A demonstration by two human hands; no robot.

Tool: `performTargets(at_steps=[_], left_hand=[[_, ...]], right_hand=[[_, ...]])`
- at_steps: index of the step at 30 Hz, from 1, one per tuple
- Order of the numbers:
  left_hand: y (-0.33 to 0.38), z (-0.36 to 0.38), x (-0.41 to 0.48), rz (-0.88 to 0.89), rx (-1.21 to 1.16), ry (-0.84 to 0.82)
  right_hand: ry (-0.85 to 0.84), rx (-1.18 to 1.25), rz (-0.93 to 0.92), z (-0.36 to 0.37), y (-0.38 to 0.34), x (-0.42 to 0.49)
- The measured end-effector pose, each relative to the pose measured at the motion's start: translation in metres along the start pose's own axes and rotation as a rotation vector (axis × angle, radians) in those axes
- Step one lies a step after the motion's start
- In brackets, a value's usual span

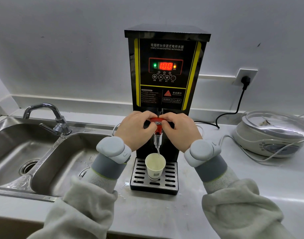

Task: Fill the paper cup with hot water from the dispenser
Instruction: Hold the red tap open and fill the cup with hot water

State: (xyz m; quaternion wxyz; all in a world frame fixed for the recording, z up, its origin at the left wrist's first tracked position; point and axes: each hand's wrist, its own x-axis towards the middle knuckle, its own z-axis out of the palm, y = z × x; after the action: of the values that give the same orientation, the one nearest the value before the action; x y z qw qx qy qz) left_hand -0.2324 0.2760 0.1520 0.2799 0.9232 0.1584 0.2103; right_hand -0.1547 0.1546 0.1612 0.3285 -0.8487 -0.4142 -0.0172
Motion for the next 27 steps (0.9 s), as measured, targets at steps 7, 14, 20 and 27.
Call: performTargets(at_steps=[7,14,20,27], left_hand=[[0.0004,-0.0006,-0.0001,0.002,-0.008,0.002],[0.0002,-0.0001,-0.0005,-0.001,-0.006,-0.003],[0.0,-0.0003,-0.0005,-0.008,-0.011,0.002],[0.0005,0.0004,-0.0003,0.003,-0.007,0.005]], right_hand=[[0.002,0.004,0.002,0.0012,0.0005,0.0004],[0.001,-0.006,0.0,0.0019,0.0004,0.0005],[-0.001,-0.007,0.006,0.0016,0.0,0.0003],[-0.003,-0.004,0.007,0.0002,-0.0008,-0.0007]])
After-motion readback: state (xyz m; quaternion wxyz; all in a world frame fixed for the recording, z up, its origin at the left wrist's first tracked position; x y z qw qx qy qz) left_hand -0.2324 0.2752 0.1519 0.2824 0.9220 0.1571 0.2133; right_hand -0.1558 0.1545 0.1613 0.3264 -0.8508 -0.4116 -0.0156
